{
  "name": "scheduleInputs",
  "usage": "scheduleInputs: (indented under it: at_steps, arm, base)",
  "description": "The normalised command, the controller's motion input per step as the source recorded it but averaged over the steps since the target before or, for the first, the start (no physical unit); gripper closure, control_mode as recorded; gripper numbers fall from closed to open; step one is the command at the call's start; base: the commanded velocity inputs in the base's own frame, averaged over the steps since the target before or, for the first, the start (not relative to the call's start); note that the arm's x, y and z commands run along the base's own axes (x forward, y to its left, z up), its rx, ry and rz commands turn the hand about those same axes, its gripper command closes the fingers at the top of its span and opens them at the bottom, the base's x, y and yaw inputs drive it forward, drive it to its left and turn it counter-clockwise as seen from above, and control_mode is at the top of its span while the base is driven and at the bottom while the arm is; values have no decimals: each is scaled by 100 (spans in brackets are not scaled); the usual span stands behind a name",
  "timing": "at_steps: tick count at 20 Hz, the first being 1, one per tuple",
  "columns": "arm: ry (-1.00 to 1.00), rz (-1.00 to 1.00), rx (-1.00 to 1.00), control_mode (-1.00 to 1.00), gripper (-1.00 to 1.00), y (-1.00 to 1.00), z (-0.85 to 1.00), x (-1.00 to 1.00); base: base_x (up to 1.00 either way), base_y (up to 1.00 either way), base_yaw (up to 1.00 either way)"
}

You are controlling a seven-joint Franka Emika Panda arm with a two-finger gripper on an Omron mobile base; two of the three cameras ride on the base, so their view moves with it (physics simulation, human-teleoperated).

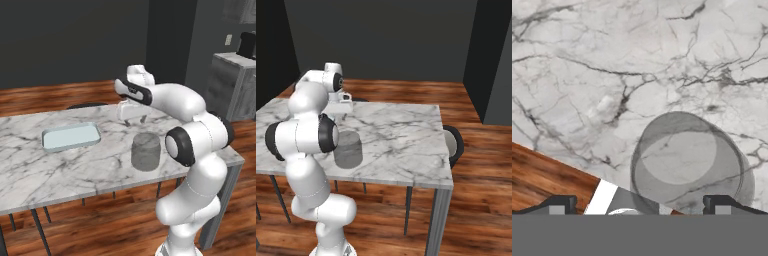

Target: Pick the jar and jar from the dining table and place them in the open cabinet. Close the cabinet after placing the objects.

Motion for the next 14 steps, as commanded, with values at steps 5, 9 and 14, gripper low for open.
scheduleInputs:
  at_steps: [5,9,14]
  arm:
    - [0,0,0,-100,-100,0,-26,-4]
    - [0,0,0,-100,-100,0,-31,-1]
    - [0,0,0,-100,-100,3,-19,0]
  base:
    - [0,0,0]
    - [0,0,0]
    - [0,0,0]
